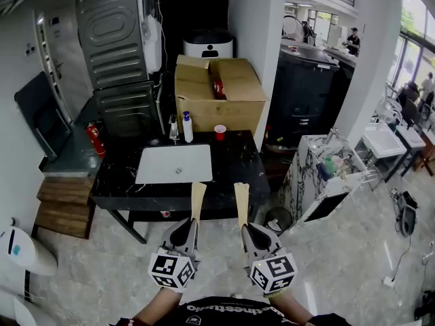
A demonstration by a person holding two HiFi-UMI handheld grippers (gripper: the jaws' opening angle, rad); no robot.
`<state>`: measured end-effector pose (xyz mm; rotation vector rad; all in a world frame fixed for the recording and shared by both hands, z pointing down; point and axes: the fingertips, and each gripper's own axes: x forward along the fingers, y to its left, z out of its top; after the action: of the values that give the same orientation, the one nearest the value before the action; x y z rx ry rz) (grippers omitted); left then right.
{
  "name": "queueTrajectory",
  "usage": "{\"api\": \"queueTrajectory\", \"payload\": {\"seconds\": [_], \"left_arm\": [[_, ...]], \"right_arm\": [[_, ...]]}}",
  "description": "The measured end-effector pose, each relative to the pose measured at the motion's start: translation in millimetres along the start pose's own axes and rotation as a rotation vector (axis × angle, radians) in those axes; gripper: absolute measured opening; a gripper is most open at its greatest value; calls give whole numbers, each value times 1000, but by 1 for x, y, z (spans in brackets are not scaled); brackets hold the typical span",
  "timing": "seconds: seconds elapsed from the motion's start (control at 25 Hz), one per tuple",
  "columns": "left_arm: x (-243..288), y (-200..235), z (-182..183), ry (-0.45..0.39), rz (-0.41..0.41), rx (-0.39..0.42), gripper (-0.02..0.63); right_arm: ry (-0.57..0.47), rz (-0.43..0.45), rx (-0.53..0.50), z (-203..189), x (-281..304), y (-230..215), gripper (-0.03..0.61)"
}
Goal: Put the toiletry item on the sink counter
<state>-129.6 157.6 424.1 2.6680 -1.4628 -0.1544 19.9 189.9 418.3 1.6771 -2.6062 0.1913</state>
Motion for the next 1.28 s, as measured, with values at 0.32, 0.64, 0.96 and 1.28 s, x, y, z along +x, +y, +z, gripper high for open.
{"api": "queueTrajectory", "payload": {"seconds": [0.32, 0.64, 0.96, 1.28], "left_arm": [[4, -7, -7, 6, 13, -22, 25], [17, -10, -11, 11, 62, -29, 25], [33, -19, -14, 8, 133, -4, 25], [60, -14, -32, 46, 153, 2, 25]], "right_arm": [[16, -11, 24, -6, -5, -17, 49], [44, 13, 43, -13, -8, -39, 49], [52, 47, 70, -24, -13, -74, 49], [88, 68, 119, -45, 13, -99, 49]]}}
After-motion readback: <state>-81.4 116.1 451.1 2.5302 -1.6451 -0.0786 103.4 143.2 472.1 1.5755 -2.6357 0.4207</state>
